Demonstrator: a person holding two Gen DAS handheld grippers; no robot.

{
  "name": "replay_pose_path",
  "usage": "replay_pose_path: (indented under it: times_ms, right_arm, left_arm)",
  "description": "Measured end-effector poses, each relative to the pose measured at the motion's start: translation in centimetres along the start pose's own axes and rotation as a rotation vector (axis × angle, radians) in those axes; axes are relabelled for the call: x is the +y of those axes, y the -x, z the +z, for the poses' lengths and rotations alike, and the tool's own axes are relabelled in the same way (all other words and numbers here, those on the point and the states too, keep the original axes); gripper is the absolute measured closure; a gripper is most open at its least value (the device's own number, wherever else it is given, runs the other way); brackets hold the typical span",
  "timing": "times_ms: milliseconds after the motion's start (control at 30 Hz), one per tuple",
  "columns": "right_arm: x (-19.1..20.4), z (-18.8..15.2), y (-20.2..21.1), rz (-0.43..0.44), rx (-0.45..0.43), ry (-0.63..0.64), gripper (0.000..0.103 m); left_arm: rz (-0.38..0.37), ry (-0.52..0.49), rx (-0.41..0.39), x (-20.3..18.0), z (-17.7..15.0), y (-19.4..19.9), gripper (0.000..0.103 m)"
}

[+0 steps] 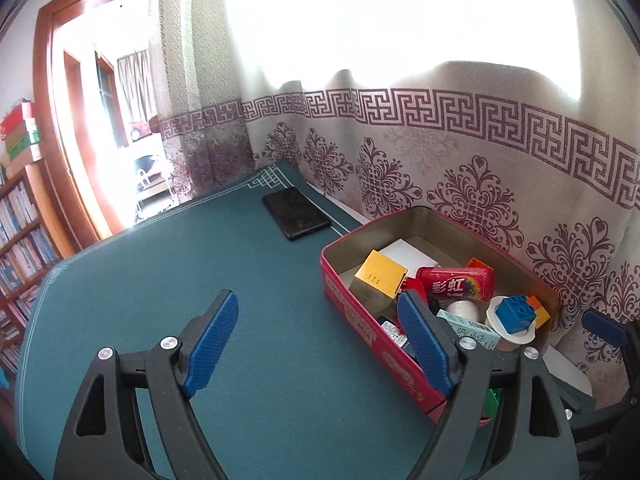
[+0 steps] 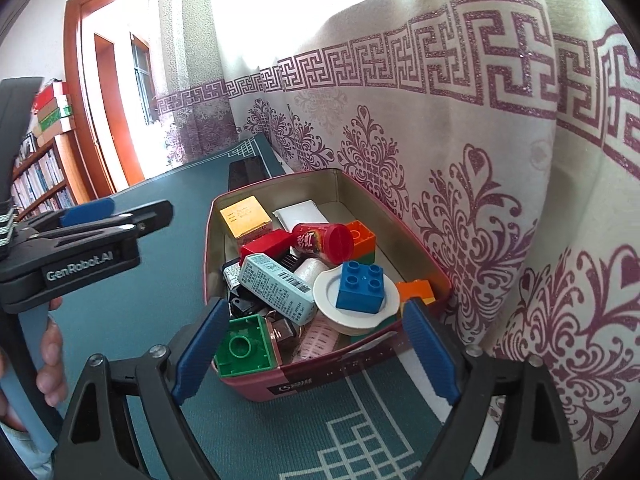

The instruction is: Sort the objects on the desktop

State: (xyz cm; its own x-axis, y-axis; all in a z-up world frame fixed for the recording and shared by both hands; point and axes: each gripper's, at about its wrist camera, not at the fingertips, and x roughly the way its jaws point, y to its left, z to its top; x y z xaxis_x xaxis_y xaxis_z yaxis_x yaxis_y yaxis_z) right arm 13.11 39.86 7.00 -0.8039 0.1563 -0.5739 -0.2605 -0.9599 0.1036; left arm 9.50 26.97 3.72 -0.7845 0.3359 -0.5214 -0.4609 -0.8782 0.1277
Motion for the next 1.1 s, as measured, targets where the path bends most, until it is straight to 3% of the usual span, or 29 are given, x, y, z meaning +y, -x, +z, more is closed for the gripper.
replay_pose_path:
  times_ms: [167, 367, 700, 867, 1033, 1100]
  right_arm:
    - [-0.5, 0.1, 1.3, -0.067, -0.030, -0.025, 0.000]
    - [0.4, 0.7, 3.4, -0.111, -0.079, 0.003, 0.000]
    - [1.9, 1.0, 6.0, -0.112, -0.121, 0.046, 0.000]
    - [1.9, 0.7, 6.8, -0.115, -0.120, 0.052, 0.000]
    - [1.3, 0.4, 7.4, -0.115, -0.125, 0.034, 0.000]
    - [1.1, 0.4, 7.5, -0.114, -0.125, 0.028, 0.000]
  left_arm:
    - [-0.133, 0.077, 0.015, 1.4, -0.6, 1.5, 0.013]
    - [-0.005, 0.069, -0.031, 1.9, -0.9, 3.3, 0.013]
    - [0.035, 0.096, -0.065, 2.4, -0.5, 5.8, 0.012]
    - [0.010, 0.114, -0.064, 2.4, -0.4, 6.4, 0.012]
    - [0.078, 0.093, -0.083, 1.9, -0.3, 7.2, 0.012]
    - [0.065, 0.082, -0.084, 1.5, -0.2, 7.5, 0.012]
